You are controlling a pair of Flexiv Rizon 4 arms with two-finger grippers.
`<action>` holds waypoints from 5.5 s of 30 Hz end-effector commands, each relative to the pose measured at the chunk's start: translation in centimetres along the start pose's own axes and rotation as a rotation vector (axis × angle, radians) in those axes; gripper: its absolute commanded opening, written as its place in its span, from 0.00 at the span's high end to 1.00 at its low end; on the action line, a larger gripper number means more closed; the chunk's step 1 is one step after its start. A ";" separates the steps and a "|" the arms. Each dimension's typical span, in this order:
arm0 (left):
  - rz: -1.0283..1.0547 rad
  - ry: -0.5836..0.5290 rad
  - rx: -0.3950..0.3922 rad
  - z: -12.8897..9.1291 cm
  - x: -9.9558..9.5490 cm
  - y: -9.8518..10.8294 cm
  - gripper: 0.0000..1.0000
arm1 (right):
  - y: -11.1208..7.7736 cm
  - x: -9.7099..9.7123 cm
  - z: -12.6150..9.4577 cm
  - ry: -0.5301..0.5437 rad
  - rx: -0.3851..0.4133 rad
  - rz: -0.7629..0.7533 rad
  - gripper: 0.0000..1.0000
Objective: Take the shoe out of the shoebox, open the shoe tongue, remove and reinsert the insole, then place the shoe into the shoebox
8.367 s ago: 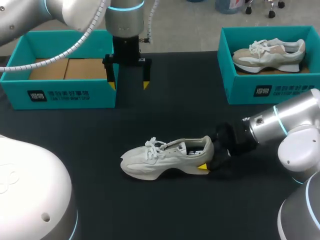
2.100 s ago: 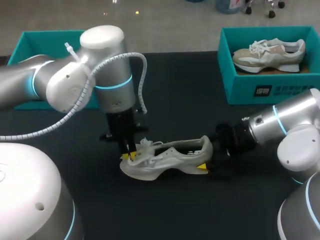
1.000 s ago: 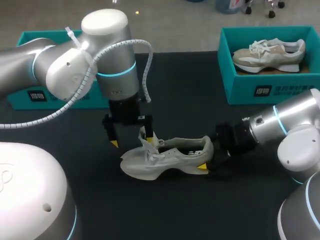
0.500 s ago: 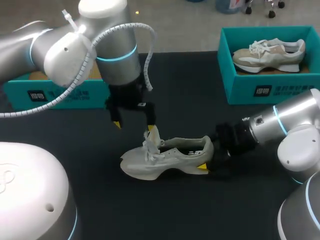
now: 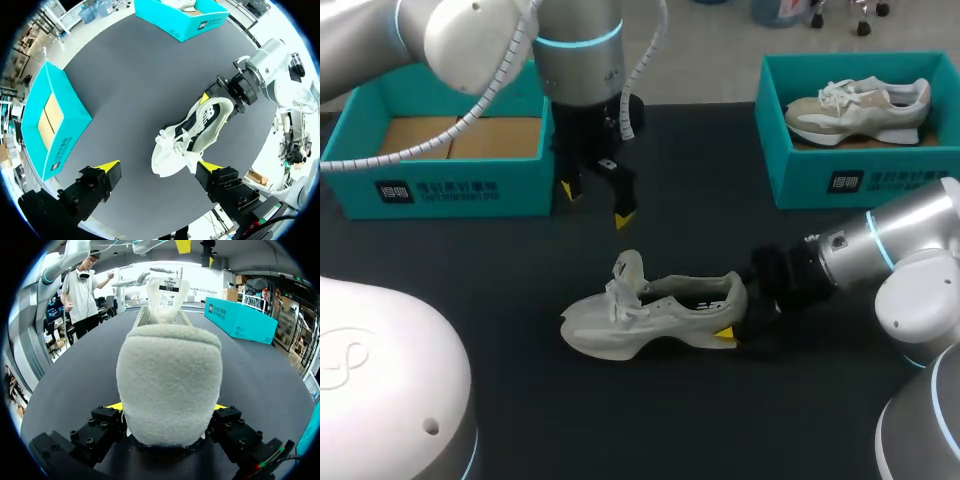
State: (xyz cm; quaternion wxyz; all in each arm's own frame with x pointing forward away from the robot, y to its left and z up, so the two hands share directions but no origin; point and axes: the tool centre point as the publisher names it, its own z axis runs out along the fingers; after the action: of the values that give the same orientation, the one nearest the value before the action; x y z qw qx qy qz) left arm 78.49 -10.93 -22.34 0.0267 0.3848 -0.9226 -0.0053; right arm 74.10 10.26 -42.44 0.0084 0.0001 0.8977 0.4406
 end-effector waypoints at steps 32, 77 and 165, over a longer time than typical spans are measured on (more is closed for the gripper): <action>0.745 -0.005 -0.058 -0.8 3.9 -4.3 0.00 | 0.0 0.0 0.0 -0.001 0.004 0.001 1.00; 0.768 0.098 -0.026 5.0 10.8 -5.4 1.00 | 0.0 0.0 0.0 -0.001 0.004 0.001 1.00; 0.923 0.025 0.030 19.1 12.4 -4.4 0.64 | 0.0 0.0 0.0 -0.001 0.004 0.001 1.00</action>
State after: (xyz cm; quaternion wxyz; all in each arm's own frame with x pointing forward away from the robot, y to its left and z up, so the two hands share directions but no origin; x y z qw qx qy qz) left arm 72.44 -23.15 -40.41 0.0385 -0.0663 -0.9967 0.0249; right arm 74.03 10.26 -42.45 0.0084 -0.0004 0.8977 0.4406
